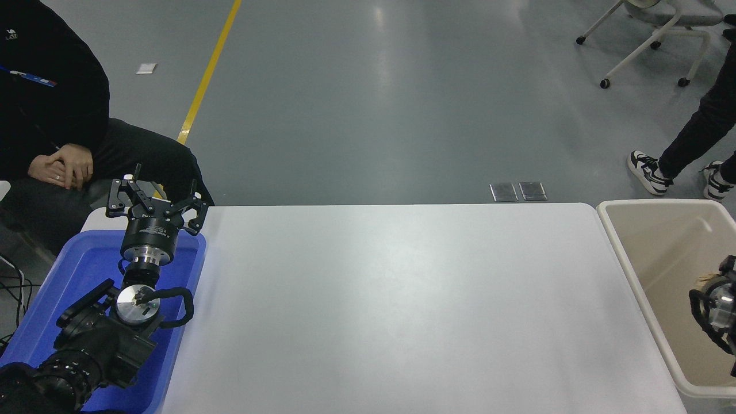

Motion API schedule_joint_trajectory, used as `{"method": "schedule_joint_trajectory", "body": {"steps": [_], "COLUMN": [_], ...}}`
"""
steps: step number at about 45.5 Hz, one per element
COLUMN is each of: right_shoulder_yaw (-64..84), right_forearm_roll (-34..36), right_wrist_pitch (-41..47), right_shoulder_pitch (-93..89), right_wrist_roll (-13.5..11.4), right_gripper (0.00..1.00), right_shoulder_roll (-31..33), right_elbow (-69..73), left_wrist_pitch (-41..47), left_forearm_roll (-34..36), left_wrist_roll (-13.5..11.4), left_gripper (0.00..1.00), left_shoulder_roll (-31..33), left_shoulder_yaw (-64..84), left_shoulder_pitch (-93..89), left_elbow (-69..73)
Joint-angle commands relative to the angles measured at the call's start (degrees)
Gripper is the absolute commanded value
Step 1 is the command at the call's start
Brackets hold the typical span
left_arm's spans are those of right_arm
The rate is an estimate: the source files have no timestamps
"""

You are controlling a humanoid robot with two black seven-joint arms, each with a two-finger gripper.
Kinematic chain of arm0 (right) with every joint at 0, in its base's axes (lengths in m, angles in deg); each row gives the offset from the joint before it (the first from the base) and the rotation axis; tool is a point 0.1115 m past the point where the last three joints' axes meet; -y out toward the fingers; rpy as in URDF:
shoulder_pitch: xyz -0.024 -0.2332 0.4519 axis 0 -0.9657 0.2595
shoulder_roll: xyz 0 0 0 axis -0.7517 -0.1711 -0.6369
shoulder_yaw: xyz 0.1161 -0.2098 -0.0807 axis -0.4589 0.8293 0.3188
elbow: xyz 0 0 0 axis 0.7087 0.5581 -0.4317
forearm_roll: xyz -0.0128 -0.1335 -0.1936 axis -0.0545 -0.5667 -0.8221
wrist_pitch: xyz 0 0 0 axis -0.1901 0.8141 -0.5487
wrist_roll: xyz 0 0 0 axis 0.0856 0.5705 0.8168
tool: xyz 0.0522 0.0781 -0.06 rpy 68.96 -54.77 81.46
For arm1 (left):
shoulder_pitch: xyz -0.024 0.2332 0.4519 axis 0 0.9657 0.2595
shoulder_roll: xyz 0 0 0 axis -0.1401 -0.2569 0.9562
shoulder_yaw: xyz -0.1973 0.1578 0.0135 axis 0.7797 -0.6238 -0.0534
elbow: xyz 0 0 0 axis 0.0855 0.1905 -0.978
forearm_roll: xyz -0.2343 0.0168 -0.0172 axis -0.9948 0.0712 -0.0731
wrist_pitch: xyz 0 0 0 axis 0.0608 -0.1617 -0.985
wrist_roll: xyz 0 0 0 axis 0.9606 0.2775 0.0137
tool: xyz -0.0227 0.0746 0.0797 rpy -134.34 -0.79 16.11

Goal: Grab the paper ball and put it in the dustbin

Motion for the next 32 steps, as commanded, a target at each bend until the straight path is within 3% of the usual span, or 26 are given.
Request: {"method": "schedule_joint_trajectory", "body": {"steps": [1,3,9,11,32], "right_shoulder_yaw": [-0.23,-0.23,-0.14,-0.14,0.30], "right_forearm_roll": [0.14,0.05,-0.04,-0.04,-1.01], "right_wrist_pitch": [0.13,0.21,0.22,0.30,0.92], "right_shoulder_pitch": [-0.49,-0.58,-0.32,-0.23,2.05], "right_wrist_roll": [0.14,0.23,0.32,0.32,0.32], "right_gripper": [0.49,0.52,0.84,1.00,1.00], "right_shoulder_roll": [-0.41,-0.41,-0.41,-0.41,-0.33], "right_elbow": [-0.09,-0.09,-0.09,-0.09,0.53], "left_wrist_pitch": [0.00,0.00,0.00,0.00,0.00], "left_forearm_roll": [0.00,0.00,0.00,0.00,0.00], "left_wrist_roll": [0.00,0.00,0.00,0.00,0.00], "left_gripper": [0.99,0.99,0.99,0.99,0.99], "left_shoulder_roll": [0.00,0.00,0.00,0.00,0.00], "left_shoulder_yaw": [0.01,0.01,-0.08,0.01,0.01], "left_shoulder_pitch": [0.00,0.00,0.00,0.00,0.00], "left_elbow": [-0.02,0.06,-0.02,-0.02,-0.02]}}
